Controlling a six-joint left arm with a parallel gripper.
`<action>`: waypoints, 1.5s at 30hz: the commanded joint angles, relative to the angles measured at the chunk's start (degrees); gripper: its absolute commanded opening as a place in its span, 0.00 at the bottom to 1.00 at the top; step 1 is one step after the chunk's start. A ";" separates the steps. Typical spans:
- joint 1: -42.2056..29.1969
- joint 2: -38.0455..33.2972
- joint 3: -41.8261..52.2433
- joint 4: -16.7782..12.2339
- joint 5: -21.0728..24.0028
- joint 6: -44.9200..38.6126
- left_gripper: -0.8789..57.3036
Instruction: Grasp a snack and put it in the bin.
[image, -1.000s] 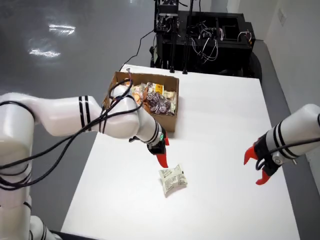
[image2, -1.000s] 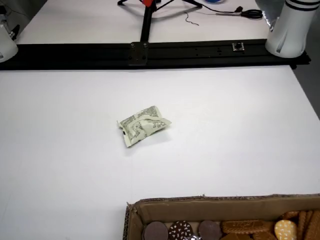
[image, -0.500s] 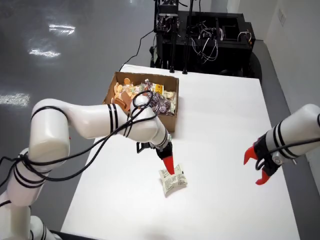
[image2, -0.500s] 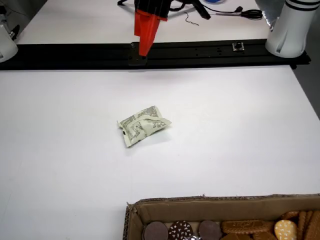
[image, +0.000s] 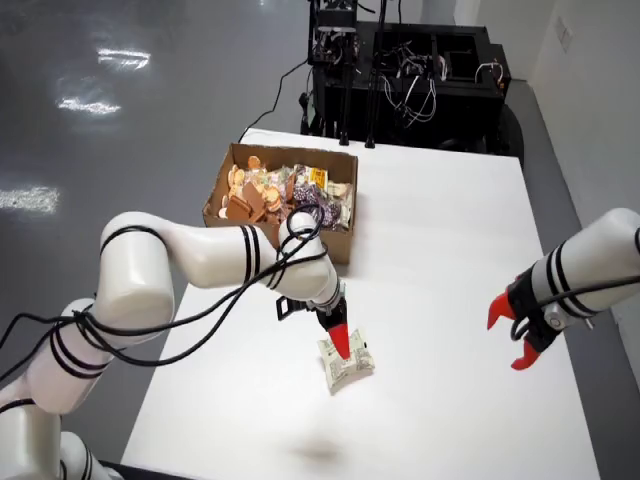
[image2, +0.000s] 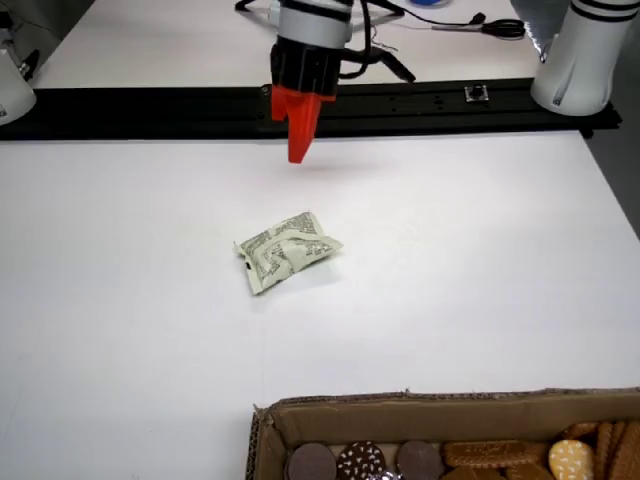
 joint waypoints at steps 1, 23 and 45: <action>-0.55 2.07 -2.30 1.41 3.04 -2.32 0.93; -0.83 10.75 -10.37 4.78 12.29 -5.61 0.94; 0.35 15.56 -13.31 3.33 -0.58 -5.61 0.92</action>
